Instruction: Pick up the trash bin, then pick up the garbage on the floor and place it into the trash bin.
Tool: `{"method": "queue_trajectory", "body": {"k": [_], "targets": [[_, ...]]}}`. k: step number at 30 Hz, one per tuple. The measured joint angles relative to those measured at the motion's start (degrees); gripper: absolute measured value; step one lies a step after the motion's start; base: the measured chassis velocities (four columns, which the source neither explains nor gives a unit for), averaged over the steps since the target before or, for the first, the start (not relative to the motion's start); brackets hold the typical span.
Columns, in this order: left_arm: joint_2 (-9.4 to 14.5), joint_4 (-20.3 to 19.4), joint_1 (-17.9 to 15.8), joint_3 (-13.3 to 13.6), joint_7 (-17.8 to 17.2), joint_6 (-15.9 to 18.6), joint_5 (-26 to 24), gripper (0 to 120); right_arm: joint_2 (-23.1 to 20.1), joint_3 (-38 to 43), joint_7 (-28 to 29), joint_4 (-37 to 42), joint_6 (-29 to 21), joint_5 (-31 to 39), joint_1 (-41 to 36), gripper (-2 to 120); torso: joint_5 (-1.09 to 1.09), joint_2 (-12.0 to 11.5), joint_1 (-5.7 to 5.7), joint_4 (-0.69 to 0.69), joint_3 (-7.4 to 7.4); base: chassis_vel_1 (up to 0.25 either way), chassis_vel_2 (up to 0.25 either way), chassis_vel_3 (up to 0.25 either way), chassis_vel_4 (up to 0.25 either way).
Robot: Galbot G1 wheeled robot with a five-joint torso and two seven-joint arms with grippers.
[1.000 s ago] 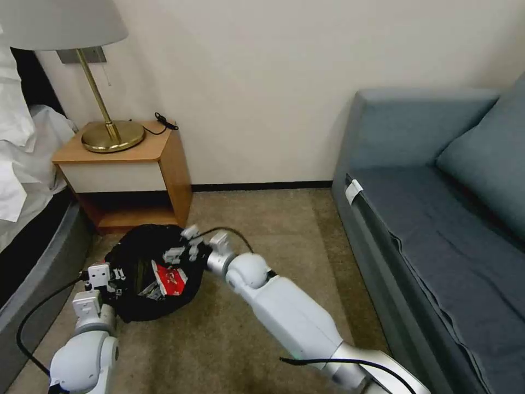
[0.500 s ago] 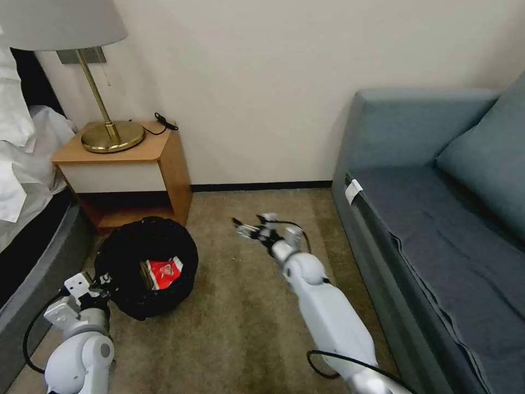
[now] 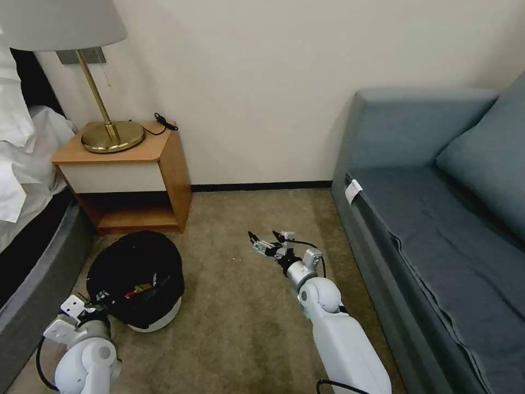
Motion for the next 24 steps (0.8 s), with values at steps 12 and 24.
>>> {"method": "queue_trajectory", "body": {"k": [12,24], "targets": [[0.22,-3.13,1.74,-0.46,-1.84,-0.89,10.12,81,0.65,0.19,-0.41,1.07,0.19,-2.01,-2.12,100,-0.01,0.00,0.00,0.00,0.00,0.000,0.000,0.000,0.000],[4.27,-7.50,6.60,2.18,12.94,-15.97,27.44,100,1.68,3.56,-0.05,1.97,2.55,-2.42,-4.40,100,0.00,0.00,0.00,0.00,0.00,0.000,0.000,0.000,0.000]]}}
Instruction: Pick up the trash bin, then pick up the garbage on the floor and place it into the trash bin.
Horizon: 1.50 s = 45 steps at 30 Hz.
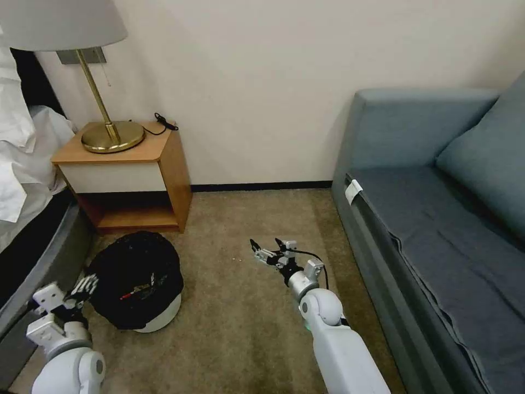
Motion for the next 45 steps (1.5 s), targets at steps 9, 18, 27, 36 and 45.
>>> {"method": "queue_trajectory", "body": {"k": [9,18,27,36,45], "targets": [[2.19,1.79,-2.72,5.15,3.95,-1.91,4.37,100,1.11,1.80,-0.27,-0.55,2.10,0.54,-1.75,100,0.00,0.00,0.00,-0.01,0.00,0.000,0.000,0.000,0.000],[1.00,5.90,-4.13,8.49,5.40,-3.29,6.68,100,1.19,2.22,-0.11,-1.14,2.64,0.91,-1.99,100,0.01,-0.01,0.00,-0.01,0.00,0.000,0.000,0.000,0.000],[0.92,5.99,-4.17,8.46,5.37,-3.30,6.66,100,1.19,2.21,-0.07,-1.07,2.38,0.98,-2.00,100,0.00,0.00,0.00,0.00,0.00,0.000,0.000,0.000,0.000],[0.89,5.99,-4.16,8.38,5.24,-3.25,6.52,100,1.16,2.18,-0.05,-1.03,2.32,1.00,-2.00,100,0.00,0.00,0.00,0.00,0.00,0.000,0.000,0.000,0.000],[0.89,5.94,-4.14,8.34,5.18,-3.20,6.45,100,1.15,2.15,-0.05,-1.01,2.28,1.00,-1.98,100,0.00,0.00,0.00,0.00,0.00,0.000,0.000,0.000,0.000]]}}
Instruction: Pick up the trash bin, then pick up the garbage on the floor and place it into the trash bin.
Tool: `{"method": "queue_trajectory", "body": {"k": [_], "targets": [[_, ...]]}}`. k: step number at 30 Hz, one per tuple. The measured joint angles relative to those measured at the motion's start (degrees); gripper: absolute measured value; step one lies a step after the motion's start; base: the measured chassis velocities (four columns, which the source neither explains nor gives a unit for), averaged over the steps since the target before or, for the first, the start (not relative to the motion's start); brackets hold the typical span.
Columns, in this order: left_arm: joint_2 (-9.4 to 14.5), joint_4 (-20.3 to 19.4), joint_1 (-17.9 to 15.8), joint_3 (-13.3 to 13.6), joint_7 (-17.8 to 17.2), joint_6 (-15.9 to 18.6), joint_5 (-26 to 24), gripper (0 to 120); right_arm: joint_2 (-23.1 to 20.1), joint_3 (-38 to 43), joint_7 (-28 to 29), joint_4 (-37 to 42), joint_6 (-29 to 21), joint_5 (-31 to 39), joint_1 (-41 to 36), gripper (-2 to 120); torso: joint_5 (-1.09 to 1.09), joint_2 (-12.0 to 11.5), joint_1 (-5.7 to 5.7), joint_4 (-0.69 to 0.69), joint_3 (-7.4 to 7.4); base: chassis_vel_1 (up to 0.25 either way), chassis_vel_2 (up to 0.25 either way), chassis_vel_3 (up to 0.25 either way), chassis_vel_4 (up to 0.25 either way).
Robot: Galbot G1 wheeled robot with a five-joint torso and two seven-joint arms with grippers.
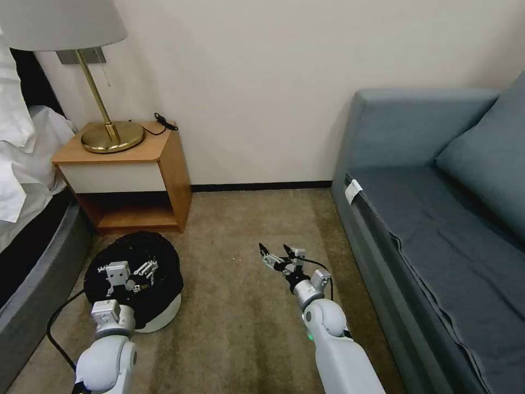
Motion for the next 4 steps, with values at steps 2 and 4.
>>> {"method": "queue_trajectory", "body": {"k": [2,4], "targets": [[0.00,-0.01,0.00,-0.01,-0.02,0.01,-0.01,100,0.00,-0.01,0.00,0.00,-0.01,0.00,0.00,100,0.00,0.00,0.00,0.00,0.00,0.000,0.000,0.000,0.000],[0.00,-0.01,0.01,-0.02,-0.03,0.01,-0.02,100,0.00,-0.01,0.00,0.00,-0.02,0.00,0.01,100,0.00,0.00,0.00,0.00,0.00,0.000,0.000,0.000,0.000]]}}
